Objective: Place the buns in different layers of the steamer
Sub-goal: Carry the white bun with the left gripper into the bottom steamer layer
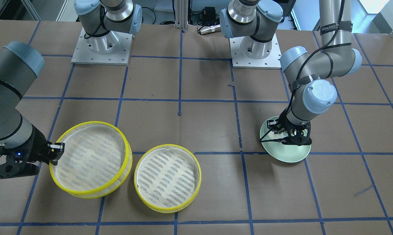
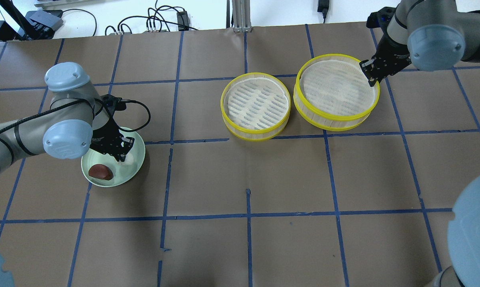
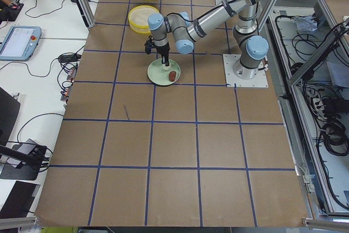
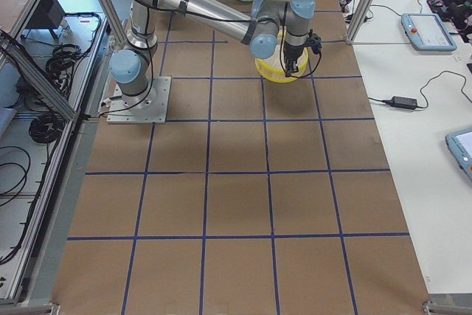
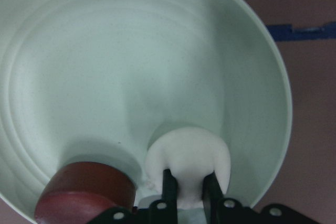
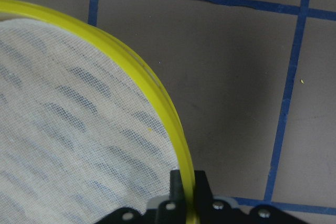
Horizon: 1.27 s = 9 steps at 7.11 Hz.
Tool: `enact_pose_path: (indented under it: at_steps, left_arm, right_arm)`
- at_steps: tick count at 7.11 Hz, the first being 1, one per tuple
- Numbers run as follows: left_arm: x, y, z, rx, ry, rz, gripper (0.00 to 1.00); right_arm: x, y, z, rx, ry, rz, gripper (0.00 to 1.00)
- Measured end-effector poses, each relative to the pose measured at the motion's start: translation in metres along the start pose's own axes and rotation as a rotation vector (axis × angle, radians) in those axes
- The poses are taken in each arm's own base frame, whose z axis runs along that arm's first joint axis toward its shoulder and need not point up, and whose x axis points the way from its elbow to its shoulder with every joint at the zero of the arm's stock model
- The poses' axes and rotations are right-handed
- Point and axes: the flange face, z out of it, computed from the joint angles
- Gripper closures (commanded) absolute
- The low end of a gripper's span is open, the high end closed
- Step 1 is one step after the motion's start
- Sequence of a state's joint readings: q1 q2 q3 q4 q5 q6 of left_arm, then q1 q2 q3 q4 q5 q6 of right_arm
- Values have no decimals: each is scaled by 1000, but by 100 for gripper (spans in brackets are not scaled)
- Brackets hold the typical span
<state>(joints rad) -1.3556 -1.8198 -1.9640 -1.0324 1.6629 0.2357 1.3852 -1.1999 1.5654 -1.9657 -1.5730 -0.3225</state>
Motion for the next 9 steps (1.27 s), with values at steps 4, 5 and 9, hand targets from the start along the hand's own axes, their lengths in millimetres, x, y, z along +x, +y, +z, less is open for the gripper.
enact_pose_path:
  at_steps: [4, 5, 9]
  left_arm:
    - [73, -27, -147, 207, 77, -5, 100]
    - [119, -32, -156, 253, 129, -16, 100]
    - [266, -73, -81, 395, 293, -93, 74]
  right_arm:
    - [0, 0, -2, 4, -1, 7, 90]
    - [0, 0, -2, 3, 0, 8, 90]
    - [-1, 0, -1, 2, -3, 8, 90]
